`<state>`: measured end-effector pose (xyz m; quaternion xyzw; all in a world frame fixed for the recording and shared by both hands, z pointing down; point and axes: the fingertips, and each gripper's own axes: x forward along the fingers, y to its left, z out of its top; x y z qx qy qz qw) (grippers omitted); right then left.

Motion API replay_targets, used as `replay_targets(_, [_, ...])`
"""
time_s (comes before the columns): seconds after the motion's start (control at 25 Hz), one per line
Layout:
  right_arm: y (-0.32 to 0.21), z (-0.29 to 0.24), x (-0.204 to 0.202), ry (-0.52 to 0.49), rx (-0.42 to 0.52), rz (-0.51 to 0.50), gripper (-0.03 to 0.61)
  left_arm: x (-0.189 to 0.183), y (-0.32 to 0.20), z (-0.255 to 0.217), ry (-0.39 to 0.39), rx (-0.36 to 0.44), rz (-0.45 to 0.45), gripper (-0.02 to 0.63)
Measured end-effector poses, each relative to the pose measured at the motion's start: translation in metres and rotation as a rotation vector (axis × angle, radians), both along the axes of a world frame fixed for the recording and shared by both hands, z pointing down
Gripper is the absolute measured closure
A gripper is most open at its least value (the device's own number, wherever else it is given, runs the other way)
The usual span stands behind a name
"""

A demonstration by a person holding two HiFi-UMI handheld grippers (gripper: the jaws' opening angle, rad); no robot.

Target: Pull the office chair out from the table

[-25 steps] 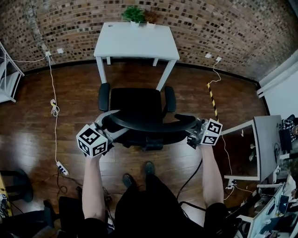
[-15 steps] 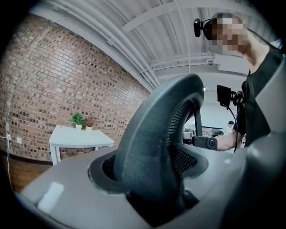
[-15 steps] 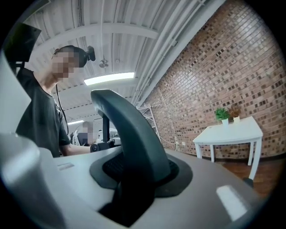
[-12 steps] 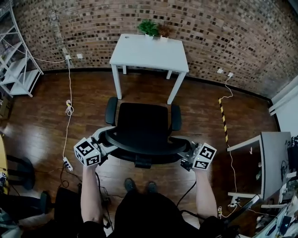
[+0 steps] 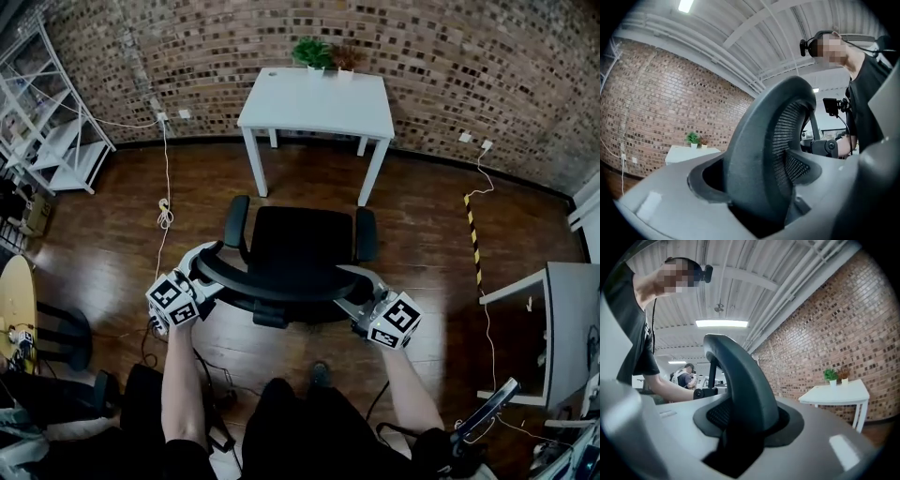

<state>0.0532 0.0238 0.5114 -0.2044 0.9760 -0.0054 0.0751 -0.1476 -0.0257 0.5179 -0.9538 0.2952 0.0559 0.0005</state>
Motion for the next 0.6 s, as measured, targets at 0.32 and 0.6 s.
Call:
replay_targets(0.32, [0.065,-0.062,0.082,-0.148,-0.049,0.386,0.368,-0.069,0.075,-0.027,0.172,0.021,-0.332,0.112])
replay_targets(0.6, [0.196,-0.039,0.008,-0.338,-0.371,0.213,0.379,-0.058,0.245,-0.014,0.269,-0.015,-0.163,0.143])
